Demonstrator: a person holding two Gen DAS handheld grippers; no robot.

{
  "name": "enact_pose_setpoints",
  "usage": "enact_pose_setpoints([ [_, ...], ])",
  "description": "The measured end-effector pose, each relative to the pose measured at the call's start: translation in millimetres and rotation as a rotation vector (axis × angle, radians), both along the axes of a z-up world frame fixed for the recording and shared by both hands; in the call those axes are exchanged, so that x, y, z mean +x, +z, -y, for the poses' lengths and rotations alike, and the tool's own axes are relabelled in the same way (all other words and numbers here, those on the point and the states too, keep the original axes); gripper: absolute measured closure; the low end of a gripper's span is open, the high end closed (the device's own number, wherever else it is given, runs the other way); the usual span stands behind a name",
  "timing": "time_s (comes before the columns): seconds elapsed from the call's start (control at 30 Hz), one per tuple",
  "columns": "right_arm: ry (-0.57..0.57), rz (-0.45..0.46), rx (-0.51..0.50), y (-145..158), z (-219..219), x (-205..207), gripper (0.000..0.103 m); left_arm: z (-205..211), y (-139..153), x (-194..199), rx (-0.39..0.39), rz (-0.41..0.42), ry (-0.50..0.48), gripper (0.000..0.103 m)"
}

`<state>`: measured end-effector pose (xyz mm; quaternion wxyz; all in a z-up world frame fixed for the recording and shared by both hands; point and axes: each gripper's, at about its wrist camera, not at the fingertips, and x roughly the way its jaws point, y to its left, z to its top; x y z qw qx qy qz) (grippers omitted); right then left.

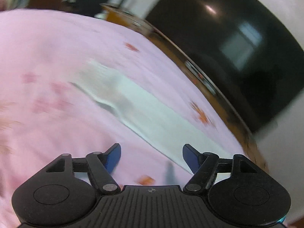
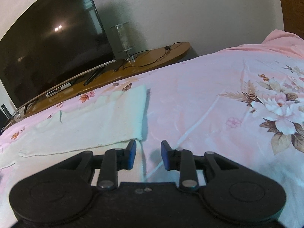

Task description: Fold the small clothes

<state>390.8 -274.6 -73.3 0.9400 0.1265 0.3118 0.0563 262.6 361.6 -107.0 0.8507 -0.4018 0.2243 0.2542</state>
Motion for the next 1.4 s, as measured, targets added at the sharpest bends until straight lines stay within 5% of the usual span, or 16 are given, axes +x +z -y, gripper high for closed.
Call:
enact_pose_setpoints([
  [0.3, 0.066, 0.001, -0.022, 4.5, -15.6, -3.0, 0.072, -42.2, -14.6, 7.5, -0.146, 0.114, 0.154, 0.033],
  [0.37, 0.071, 0.003, -0.018, 6.1, -16.9, -3.0, 0.072, -48.5, -16.8, 16.5, -0.144, 0.099, 0.181, 0.049],
  [0.43, 0.073, 0.007, -0.015, 7.1, -15.6, -3.5, 0.072, -58.6, -20.5, 26.7, -0.125, 0.057, 0.190, 0.076],
  [0.5, 0.066, 0.006, -0.012, 6.9, -12.5, -4.0, 0.072, -66.5, -20.1, 43.7, -0.056, -0.056, 0.173, 0.098],
  [0.63, 0.038, 0.001, -0.005, 6.3, -2.2, -5.9, 0.072, -60.2, 6.1, 78.8, 0.147, -0.179, 0.082, 0.100],
  [0.8, 0.012, 0.011, 0.001, 10.7, 5.9, -7.9, 0.072, -18.0, 57.1, 105.7, 0.297, -0.052, -0.091, 0.100],
  [1.07, -0.003, 0.025, 0.021, 16.9, 7.2, -16.6, 0.072, 98.2, 92.9, 164.8, 0.318, 0.102, -0.377, 0.100],
  [1.4, -0.064, 0.031, 0.012, 27.8, 33.9, -41.2, 0.071, 267.5, 73.1, 218.7, 0.515, 0.022, -0.737, 0.100],
])
